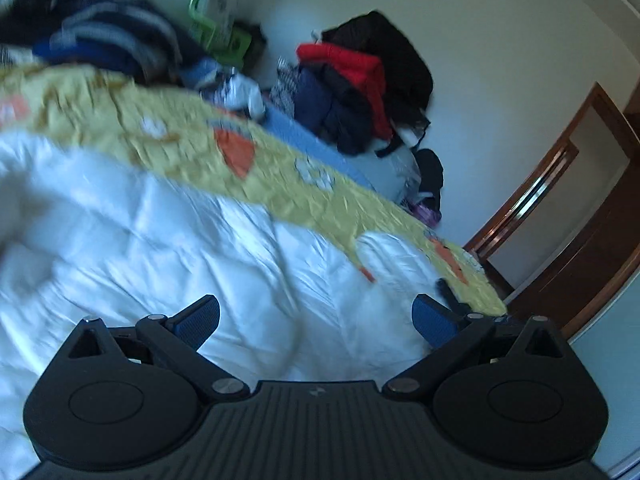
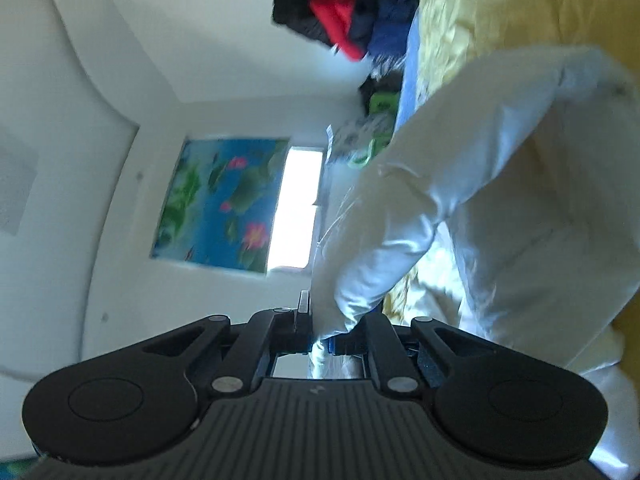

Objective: Fold small clothes

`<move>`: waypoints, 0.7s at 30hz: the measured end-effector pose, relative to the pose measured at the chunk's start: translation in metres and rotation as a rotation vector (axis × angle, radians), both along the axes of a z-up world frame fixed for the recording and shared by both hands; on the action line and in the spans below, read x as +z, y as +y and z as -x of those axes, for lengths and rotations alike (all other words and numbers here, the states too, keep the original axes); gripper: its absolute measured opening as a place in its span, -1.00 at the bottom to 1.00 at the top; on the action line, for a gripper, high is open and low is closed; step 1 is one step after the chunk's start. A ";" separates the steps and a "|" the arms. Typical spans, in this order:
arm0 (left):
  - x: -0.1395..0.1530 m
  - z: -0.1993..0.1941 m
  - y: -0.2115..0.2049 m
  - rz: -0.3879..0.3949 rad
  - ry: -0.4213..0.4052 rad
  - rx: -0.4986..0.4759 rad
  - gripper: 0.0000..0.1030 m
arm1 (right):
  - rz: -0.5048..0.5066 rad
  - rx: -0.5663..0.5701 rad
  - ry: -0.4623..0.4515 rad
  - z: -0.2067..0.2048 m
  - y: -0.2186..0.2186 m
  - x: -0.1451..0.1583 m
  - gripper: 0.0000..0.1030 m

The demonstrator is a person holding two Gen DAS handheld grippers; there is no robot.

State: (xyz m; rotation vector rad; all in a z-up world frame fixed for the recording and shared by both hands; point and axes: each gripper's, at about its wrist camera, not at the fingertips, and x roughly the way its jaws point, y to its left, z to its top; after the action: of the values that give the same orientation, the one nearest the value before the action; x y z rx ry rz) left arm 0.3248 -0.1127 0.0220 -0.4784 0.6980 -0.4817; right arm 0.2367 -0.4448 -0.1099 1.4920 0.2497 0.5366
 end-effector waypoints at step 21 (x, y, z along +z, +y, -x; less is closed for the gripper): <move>-0.063 -0.078 -0.073 0.248 0.320 -0.038 0.06 | -0.117 0.159 -0.048 -0.003 -0.020 -0.039 -0.68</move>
State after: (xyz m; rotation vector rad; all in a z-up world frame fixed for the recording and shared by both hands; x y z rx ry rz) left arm 0.4033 -0.1859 -0.0415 -0.7873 0.9611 -0.5363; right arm 0.2395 -0.4647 -0.1492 1.5790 0.3048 0.7240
